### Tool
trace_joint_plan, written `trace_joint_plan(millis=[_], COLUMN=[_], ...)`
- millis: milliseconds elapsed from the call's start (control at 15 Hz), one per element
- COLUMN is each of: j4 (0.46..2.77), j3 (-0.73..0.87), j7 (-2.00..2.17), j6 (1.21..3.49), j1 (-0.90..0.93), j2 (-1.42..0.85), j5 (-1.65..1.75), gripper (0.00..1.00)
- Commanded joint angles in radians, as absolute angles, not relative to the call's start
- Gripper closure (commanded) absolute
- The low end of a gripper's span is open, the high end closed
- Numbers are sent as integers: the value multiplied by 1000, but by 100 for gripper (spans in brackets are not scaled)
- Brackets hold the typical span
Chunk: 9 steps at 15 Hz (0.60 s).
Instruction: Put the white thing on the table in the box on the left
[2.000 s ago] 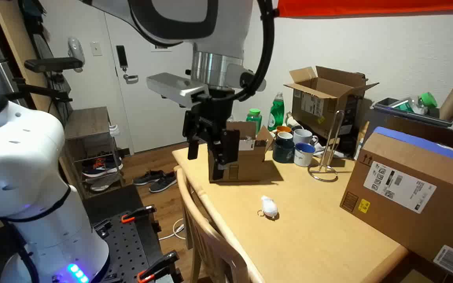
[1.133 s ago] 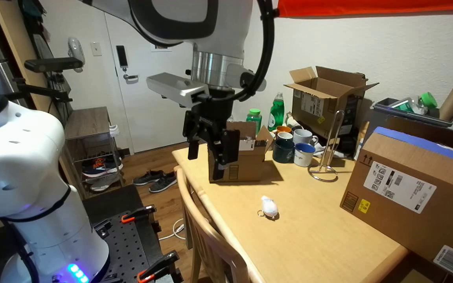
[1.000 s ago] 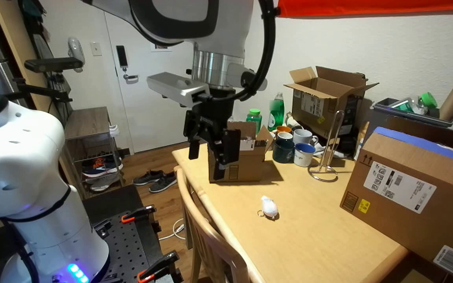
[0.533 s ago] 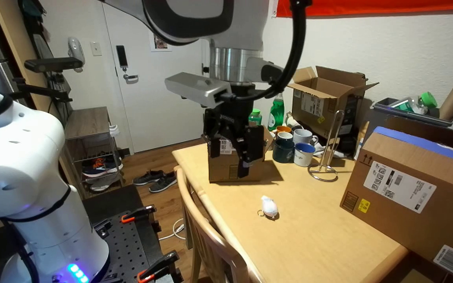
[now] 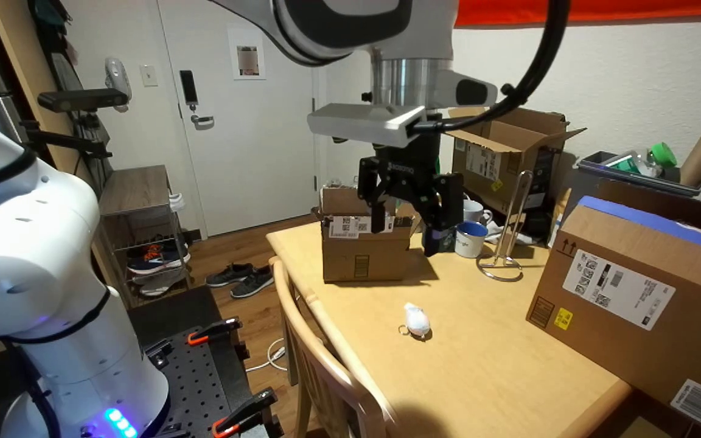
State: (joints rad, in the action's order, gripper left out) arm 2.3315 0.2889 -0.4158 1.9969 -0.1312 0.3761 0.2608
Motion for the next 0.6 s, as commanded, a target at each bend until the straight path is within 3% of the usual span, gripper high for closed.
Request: trace_joint_plan(millis=[0, 533], j4=[2245, 2105], j3=[286, 264], j7=[-487, -618], j6=[2012, 1997], j1=[-120, -114], j2=[279, 97], j5=[227, 128], gripper=[0, 0])
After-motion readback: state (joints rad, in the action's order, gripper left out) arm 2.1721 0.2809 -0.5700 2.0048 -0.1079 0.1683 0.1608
